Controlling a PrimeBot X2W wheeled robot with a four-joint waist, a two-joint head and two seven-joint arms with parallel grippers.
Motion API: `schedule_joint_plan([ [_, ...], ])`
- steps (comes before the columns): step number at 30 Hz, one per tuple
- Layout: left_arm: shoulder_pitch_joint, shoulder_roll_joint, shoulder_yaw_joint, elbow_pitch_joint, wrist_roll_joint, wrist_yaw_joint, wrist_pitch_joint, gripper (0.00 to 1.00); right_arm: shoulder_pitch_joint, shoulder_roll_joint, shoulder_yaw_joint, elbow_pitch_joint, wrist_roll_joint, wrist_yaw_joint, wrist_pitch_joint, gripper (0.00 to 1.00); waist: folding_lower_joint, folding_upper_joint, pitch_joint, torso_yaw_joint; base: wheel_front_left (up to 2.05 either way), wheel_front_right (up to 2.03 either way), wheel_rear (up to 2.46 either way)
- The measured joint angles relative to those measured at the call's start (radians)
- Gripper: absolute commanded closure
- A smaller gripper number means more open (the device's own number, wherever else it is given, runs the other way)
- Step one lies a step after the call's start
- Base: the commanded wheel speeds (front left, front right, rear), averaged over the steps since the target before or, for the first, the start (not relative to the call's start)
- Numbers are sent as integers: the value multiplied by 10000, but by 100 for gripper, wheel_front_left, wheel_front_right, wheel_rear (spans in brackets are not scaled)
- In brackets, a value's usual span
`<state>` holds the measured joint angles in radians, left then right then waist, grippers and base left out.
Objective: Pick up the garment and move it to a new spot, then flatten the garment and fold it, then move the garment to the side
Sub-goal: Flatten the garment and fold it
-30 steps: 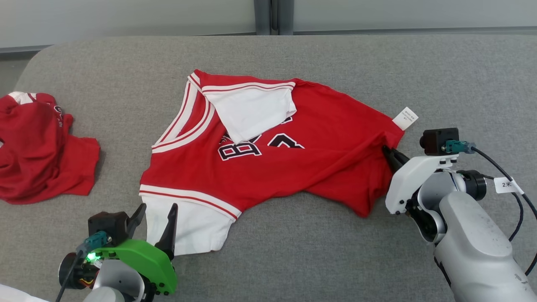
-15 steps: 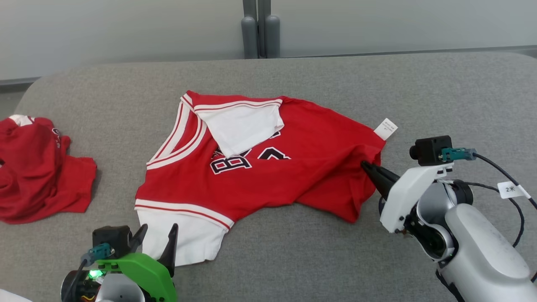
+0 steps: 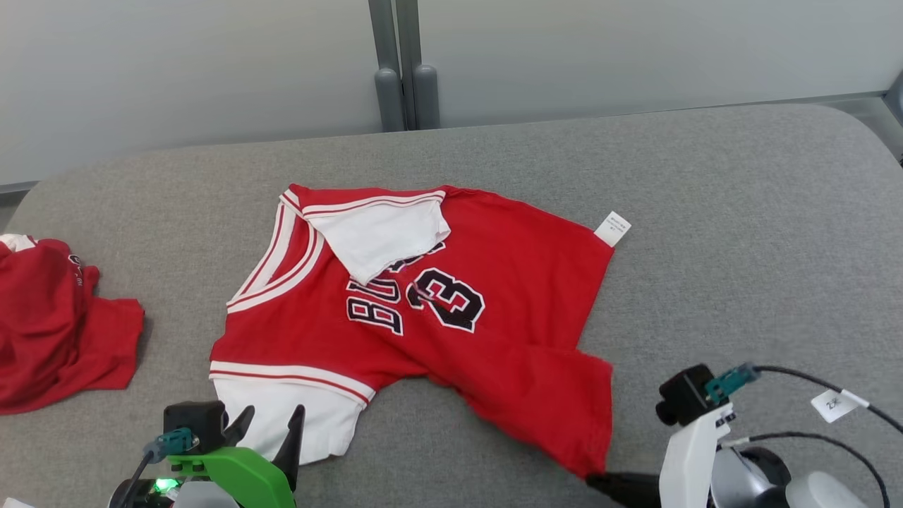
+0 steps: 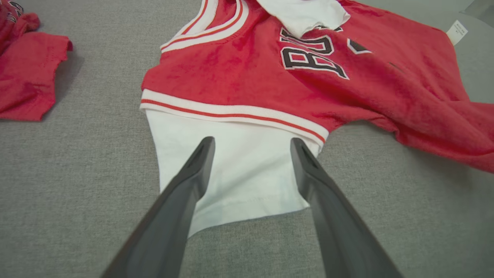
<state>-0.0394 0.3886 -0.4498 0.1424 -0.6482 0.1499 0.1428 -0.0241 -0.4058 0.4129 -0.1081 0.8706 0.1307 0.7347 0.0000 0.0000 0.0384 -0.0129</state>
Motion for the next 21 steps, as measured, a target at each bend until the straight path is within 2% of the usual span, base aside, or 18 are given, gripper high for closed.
schedule_joint_plan([
  [4, 18, 35, -27, -25, -2, 6, 54, 0, 562, 174, 58, 94, -378, 0, 562, 100, 0, 0, 71, 44, 0, 0, 0],
  [7, 18, 40, -35, -33, -15, 13, 67, 0, 663, 466, 81, 520, -901, 0, 566, 100, 0, 0, 145, 84, 0, 0, 0],
  [8, 18, 40, -40, -33, -23, 13, 69, 0, 662, 564, 33, 702, -1089, 0, 420, 89, 0, 0, 169, 100, 0, 0, 0],
  [9, 18, 40, -48, -31, -25, 13, 86, 0, 662, 685, -44, 874, -1262, 0, 240, 22, 0, 0, 186, 114, 0, 0, 0],
  [10, 18, 40, -63, -27, -65, 13, 115, 0, 643, 911, -130, 1231, -1643, 0, -40, 0, 0, 0, 219, 144, 0, 0, 0],
  [15, 38, 119, -46, -25, -155, 52, 115, 0, 662, 1110, -257, 1281, -1651, 0, -82, 0, 0, 0, 180, 135, 0, 0, 0],
  [21, 145, 165, -31, -73, -194, 123, 115, 0, 924, 851, -1005, 138, -1172, 0, 35, 0, 0, 0, 22, 83, 0, 0, 0],
])
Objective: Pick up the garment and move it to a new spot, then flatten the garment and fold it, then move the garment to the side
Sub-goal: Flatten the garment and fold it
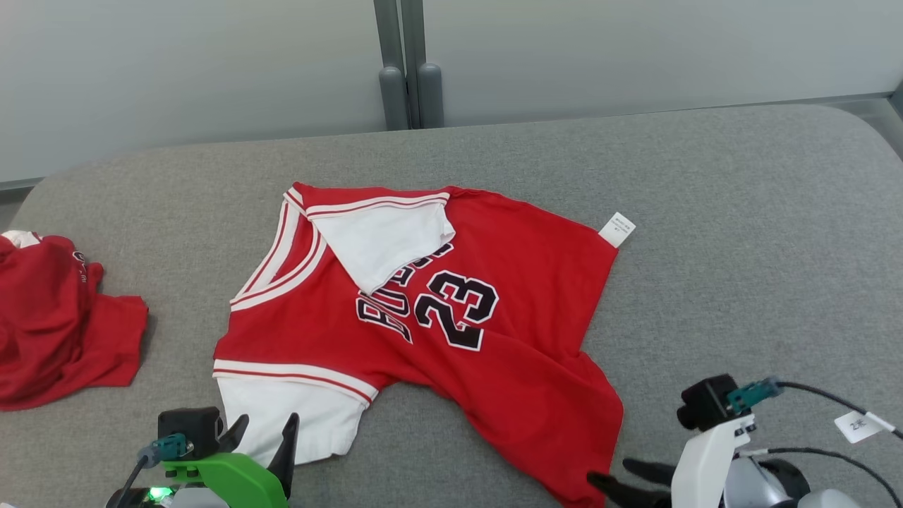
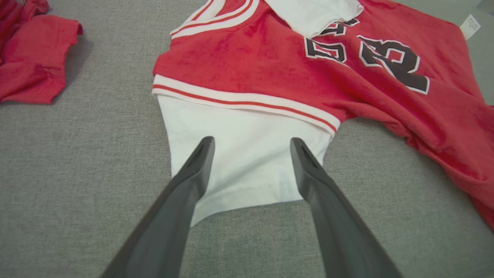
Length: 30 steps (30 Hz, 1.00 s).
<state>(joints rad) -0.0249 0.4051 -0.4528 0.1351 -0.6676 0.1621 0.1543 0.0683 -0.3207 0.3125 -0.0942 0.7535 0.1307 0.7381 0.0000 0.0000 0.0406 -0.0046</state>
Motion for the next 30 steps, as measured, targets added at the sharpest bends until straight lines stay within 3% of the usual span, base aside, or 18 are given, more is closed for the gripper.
schedule_joint_plan([
  [4, 36, 0, -29, -90, 0, 29, 0, 0, -318, 54, -974, -616, -27, 0, -621, 0, 0, 0, 30, 15, 0, 0, 0],
  [8, -84, -8, -58, -174, 2, 19, 17, 0, -1260, 441, -1818, -151, -593, 0, -1361, 0, 0, 0, 244, 113, 0, 0, 0],
  [17, -768, -58, -125, -267, 138, -52, -79, 0, -4095, 1181, -2782, 2951, -1488, 0, -1588, 0, 0, 0, 1180, 538, 0, 0, 0],
  [30, -1610, -387, -295, 25, 420, -259, -539, 0, -6776, 905, -2894, 6679, -1808, 0, -1183, 0, 0, 0, 2422, 1362, 0, 0, 0],
])
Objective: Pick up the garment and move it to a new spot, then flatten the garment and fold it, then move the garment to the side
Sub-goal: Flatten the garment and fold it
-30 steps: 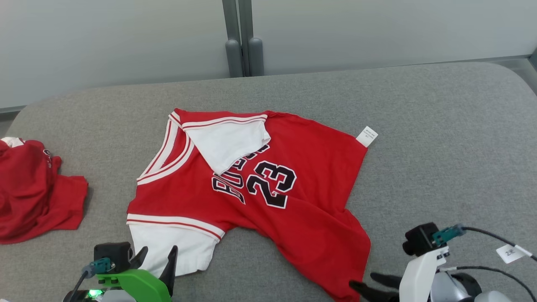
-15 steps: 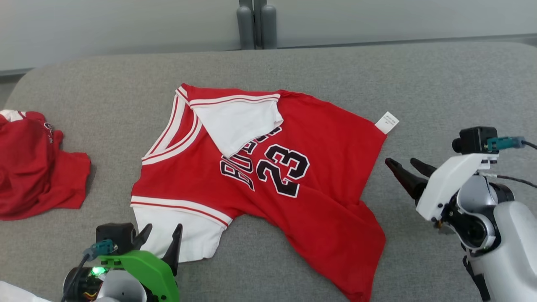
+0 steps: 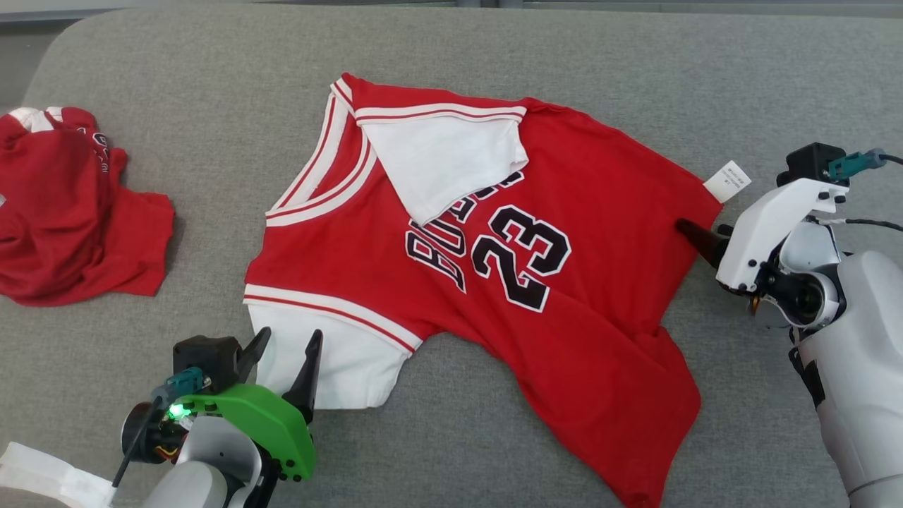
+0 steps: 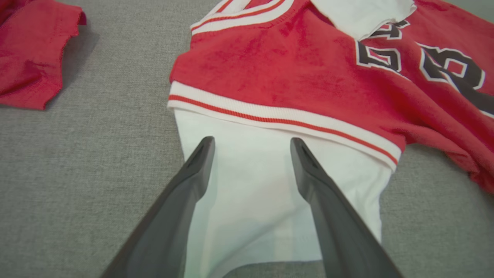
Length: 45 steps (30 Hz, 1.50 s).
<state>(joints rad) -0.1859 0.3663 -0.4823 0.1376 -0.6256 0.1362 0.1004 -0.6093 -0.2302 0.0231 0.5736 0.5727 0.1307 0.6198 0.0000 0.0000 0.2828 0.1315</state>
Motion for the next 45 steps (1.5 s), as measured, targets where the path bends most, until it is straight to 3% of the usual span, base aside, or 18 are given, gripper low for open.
schedule_joint_plan([
  [4, -92, -92, -42, 176, 0, -52, -98, 0, -378, 17, 196, 407, 347, 0, 117, 0, 0, 0, 150, 223, 0, 0, 0],
  [5, -105, -100, -42, 219, -2, -54, -123, 0, -407, 12, 276, 428, 424, 0, 8, 13, 0, 0, 174, 266, 0, 0, 0],
  [6, -109, -105, -44, 259, -8, -71, -153, 0, -422, 4, 345, 441, 464, 0, -127, 56, 0, 0, 188, 298, 0, 0, 0],
  [7, -114, -109, -48, 295, -15, -84, -157, 0, -435, -8, 420, 464, 529, 0, -305, 71, 0, 0, 197, 329, 0, 0, 0],
  [8, -121, -119, -58, 324, -15, -88, -182, 0, -456, -36, 508, 506, 583, 0, -485, 100, 0, 0, 197, 353, 0, 0, 0],
  [17, -221, -180, -130, 343, -44, -144, -313, 0, -1213, -769, 918, 623, 493, 2, -2146, 100, 0, 0, 362, 444, 0, 0, 0],
  [26, -819, -395, -240, 255, 109, -222, -625, 0, -3274, -1998, 1124, 1413, -203, 4, -2360, 100, 1, 0, 1158, 857, 0, 0, 0],
  [32, -965, -612, -265, 376, 107, -316, -1022, 0, -4093, -2428, 1438, 2408, -639, 4, -2644, 100, 1, 0, 1532, 1323, 0, 0, 0],
  [34, -998, -650, -272, 476, 107, -320, -1097, 0, -4298, -2424, 1440, 2807, -794, 4, -2876, 4, 1, 0, 1586, 1422, 0, 0, 0],
  [39, -1002, -621, -245, 648, 109, -341, -1290, 0, -4331, -2151, 1651, 3515, -1133, 4, -3699, 0, 1, 0, 1403, 1433, 0, 0, 0],
  [45, -927, -430, 58, 506, 88, -219, -1687, 0, -3507, -1848, 2452, 3043, -1070, 6, -4989, 0, 2, 0, 834, 1206, 0, 0, 0],
])
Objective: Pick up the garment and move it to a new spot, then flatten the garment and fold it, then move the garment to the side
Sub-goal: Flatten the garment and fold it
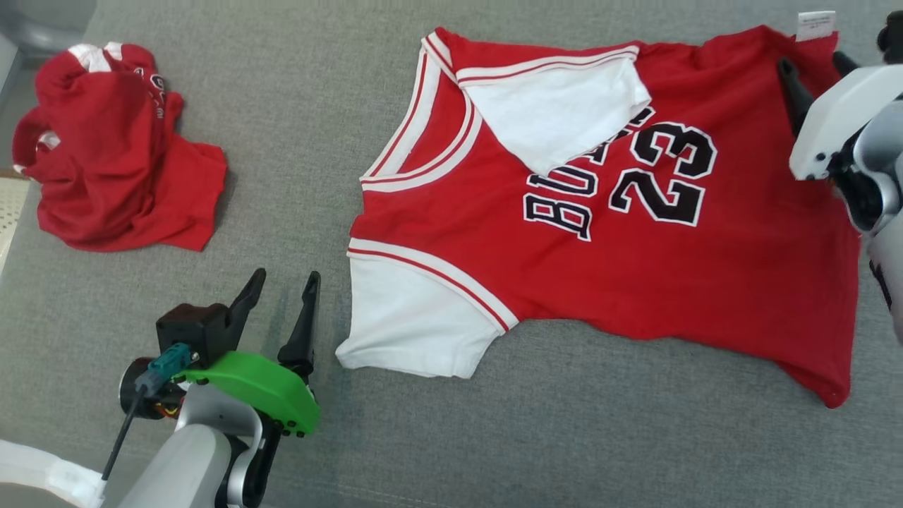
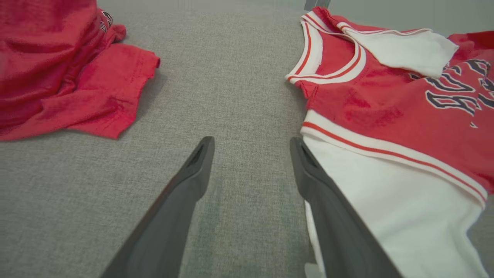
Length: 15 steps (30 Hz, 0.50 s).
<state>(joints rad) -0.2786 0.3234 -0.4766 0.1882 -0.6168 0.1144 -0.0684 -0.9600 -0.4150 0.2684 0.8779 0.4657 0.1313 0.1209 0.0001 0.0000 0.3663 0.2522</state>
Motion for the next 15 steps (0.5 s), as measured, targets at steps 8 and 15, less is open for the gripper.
schedule_joint_plan([
  [8, 824, 560, 510, -548, -61, 508, -221, 0, 1857, -46, 767, -2027, 690, 0, -1415, 0, -1, 0, -1270, -725, 0, 0, 0],
  [15, 1624, 945, 828, -1093, -132, 938, -326, 0, 3882, 132, 717, -4073, 970, 0, -2090, 0, -2, 0, -2314, -1576, 0, 0, 0],
])
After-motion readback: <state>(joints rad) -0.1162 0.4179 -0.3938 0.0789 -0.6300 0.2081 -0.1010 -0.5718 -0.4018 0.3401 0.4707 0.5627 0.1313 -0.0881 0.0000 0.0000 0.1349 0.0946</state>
